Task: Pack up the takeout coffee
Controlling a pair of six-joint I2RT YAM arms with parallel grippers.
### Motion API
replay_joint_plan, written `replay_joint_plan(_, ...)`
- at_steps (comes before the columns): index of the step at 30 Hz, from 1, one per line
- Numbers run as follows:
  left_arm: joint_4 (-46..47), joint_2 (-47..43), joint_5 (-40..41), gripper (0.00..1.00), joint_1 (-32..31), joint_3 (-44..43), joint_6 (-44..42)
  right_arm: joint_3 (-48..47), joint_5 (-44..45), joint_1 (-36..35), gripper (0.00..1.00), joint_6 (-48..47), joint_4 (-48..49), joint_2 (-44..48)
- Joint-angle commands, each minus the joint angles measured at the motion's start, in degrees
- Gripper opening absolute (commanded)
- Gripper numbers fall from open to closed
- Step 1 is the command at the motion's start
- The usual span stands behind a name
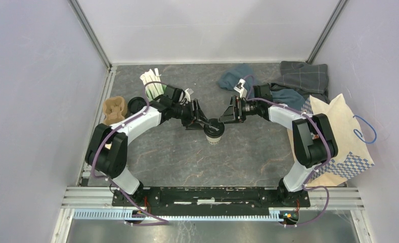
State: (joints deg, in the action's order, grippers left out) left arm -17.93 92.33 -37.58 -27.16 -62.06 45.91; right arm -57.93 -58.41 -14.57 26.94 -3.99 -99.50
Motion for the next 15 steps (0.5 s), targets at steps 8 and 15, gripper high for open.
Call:
replay_joint_plan(8, -0.4, 3.3, 3.8, 0.48, -0.9, 5.5, -1.5, 7.9, 0.0, 0.5, 0.63, -1.4, 6.8, 0.7)
replay_joint_plan(15, 0.6, 2.0, 4.7, 0.46, -0.8, 6.9, -2.4, 9.1, 1.6, 0.9, 0.59, -2.6, 6.0, -0.3)
